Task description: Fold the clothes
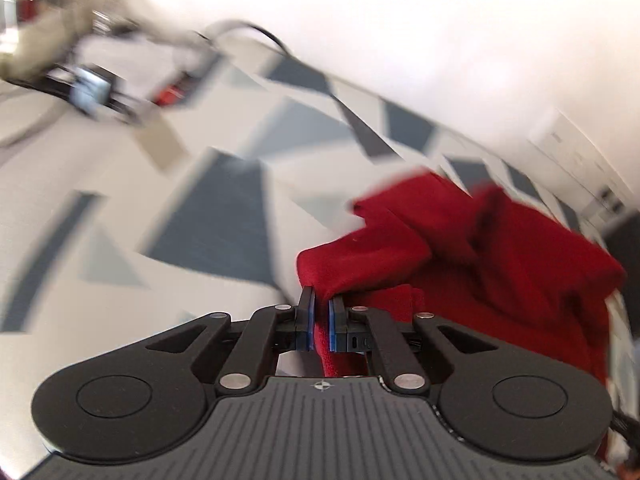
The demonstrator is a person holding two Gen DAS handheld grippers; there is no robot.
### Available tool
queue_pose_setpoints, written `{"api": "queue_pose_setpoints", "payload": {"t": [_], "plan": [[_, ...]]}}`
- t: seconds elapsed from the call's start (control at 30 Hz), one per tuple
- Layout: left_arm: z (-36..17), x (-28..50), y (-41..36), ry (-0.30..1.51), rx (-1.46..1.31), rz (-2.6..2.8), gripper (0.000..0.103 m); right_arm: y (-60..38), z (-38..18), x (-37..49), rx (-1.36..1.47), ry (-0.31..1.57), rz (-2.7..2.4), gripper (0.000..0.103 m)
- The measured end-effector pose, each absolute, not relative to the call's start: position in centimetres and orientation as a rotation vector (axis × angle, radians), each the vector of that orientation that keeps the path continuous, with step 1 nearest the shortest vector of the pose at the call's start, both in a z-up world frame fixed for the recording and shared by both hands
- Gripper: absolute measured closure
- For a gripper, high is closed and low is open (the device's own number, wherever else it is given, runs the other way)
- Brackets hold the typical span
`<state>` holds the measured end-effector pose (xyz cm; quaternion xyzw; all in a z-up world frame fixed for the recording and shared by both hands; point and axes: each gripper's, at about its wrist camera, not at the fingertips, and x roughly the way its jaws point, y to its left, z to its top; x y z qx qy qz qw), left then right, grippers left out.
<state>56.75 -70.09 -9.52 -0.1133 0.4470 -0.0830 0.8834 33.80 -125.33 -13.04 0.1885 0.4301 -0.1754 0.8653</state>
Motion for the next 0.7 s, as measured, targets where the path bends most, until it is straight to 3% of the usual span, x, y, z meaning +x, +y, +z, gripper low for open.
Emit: {"api": "queue_pose_setpoints", "payload": {"t": [0.13,0.2,0.23,0.27,0.3,0.53,0.7], "plan": [[-8.8,56.3,-69.2,0.926,-0.252,-0.100,0.094,-125.1,-13.0,33.1,0.486,0.946,-0.407,0.094],[-8.7,56.1,-69.4,0.936,-0.255,-0.086,0.084,-124.9,-12.8,32.9,0.506,0.945,-0.427,0.086],[-8.7,55.9,-69.5,0.938,-0.258,-0.081,0.070,-125.0,-12.5,32.7,0.534,0.935,-0.436,0.075],[-8.6,55.9,-69.6,0.933,-0.259,-0.087,0.051,-125.1,-12.3,32.6,0.562,0.924,-0.444,0.070],[-8.4,56.0,-69.7,0.922,-0.257,-0.101,0.044,-125.2,-11.9,32.4,0.588,0.909,-0.450,0.066],[-4.2,56.9,-71.8,0.766,-0.118,-0.364,0.042,-125.5,-6.1,31.4,0.619,0.661,-0.499,0.066],[-1.5,57.1,-75.2,0.635,0.161,-0.577,0.031,-124.9,-1.3,32.6,0.449,0.565,-0.520,0.063]]}}
